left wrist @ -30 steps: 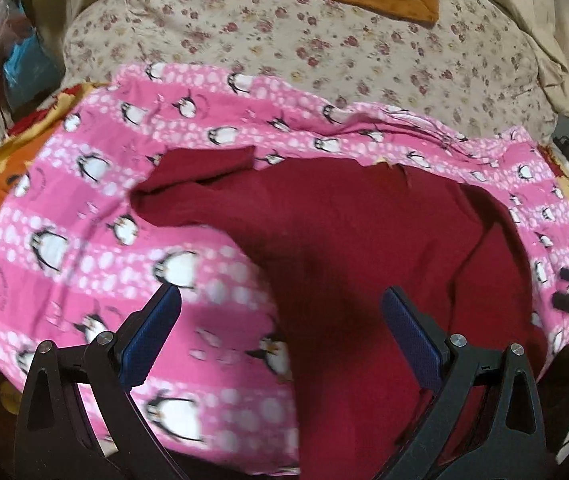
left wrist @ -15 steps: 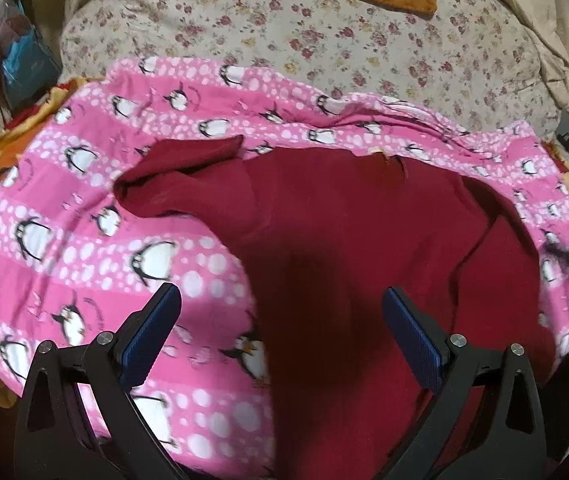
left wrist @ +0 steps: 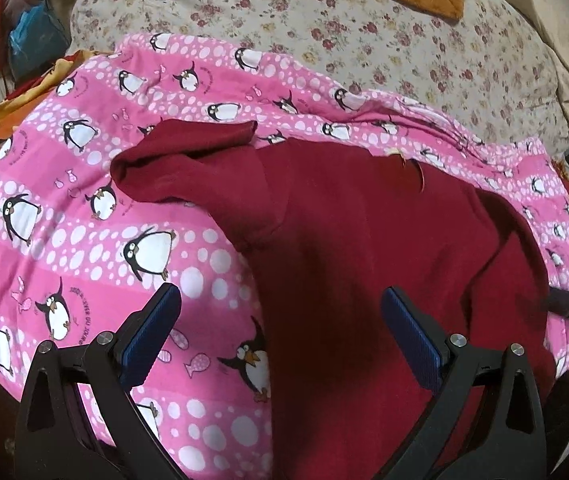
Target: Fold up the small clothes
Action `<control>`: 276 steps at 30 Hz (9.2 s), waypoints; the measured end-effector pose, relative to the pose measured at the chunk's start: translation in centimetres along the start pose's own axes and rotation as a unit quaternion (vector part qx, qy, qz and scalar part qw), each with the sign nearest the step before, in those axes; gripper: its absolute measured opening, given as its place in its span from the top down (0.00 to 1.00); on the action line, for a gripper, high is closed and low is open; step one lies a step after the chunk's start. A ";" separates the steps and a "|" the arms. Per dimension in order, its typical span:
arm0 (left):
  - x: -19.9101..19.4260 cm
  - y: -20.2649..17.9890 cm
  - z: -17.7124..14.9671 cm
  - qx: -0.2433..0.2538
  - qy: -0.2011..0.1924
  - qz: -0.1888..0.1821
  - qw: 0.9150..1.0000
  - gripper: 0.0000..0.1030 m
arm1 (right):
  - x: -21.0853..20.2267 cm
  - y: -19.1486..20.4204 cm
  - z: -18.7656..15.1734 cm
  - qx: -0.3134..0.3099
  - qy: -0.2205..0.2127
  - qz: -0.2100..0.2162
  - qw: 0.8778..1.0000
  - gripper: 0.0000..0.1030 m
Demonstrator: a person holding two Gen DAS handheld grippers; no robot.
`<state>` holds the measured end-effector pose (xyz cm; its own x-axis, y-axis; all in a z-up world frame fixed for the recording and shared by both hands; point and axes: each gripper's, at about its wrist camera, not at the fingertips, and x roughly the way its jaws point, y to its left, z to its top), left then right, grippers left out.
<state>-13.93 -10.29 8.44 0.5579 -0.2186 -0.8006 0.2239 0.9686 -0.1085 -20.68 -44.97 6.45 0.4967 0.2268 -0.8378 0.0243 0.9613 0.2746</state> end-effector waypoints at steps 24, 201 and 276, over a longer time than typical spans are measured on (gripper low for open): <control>1.1 2.2 0.5 -0.034 -0.002 0.008 0.999 0.02 | -6.6 1.0 4.4 -0.122 -0.149 -0.228 0.954 0.11; 8.7 9.2 3.1 -0.063 0.017 -0.020 0.998 0.16 | 22.7 21.5 15.6 -0.190 0.015 -0.004 0.982 0.22; 5.4 6.3 5.2 -0.084 -0.050 -0.010 0.995 0.16 | -14.8 4.5 13.2 -0.141 -0.153 0.131 0.969 0.95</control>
<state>-5.39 -6.02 6.47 0.6328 -0.2411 -0.7358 0.1042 0.9682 -0.2276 -16.46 -46.12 26.31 0.6891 0.4529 -0.5657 -0.3542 0.8915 0.2823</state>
